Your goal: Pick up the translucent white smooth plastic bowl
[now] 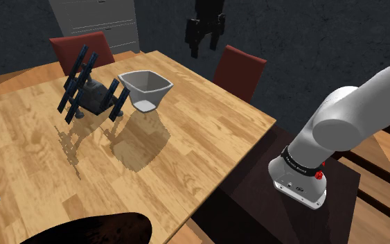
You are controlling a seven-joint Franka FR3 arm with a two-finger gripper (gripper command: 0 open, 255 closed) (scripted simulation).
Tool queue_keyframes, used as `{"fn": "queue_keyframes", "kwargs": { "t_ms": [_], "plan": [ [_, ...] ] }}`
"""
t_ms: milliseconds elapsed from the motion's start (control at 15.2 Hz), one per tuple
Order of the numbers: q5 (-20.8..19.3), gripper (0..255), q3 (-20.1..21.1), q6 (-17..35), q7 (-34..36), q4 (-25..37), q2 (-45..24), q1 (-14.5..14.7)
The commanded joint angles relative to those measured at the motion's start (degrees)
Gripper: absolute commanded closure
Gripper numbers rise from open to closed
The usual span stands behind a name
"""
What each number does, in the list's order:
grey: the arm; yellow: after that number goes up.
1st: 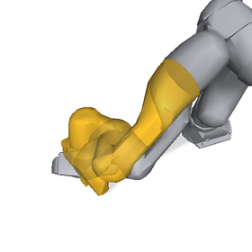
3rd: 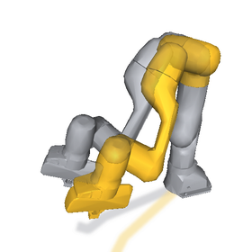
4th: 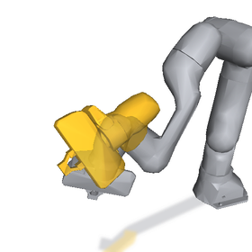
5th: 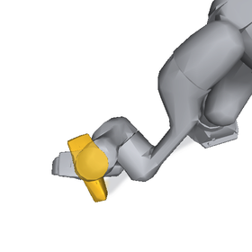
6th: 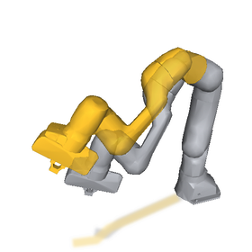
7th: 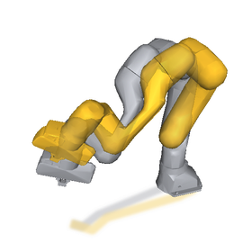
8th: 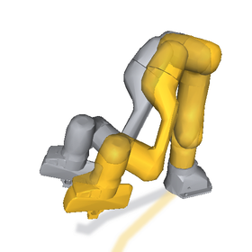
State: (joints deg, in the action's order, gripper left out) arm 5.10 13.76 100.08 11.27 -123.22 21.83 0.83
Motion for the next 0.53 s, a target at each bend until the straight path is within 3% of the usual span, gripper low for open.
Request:
{"fn": "queue_keyframes", "kwargs": {
  "t_ms": [0,462],
  "plan": [
    [-0.8,0,1.4,1.8,1.5,2.3,-4.3,0.0],
    [-5.7,0,5.2,5.9,7.4,12.4,-20.2,0.9]
  ]
}}
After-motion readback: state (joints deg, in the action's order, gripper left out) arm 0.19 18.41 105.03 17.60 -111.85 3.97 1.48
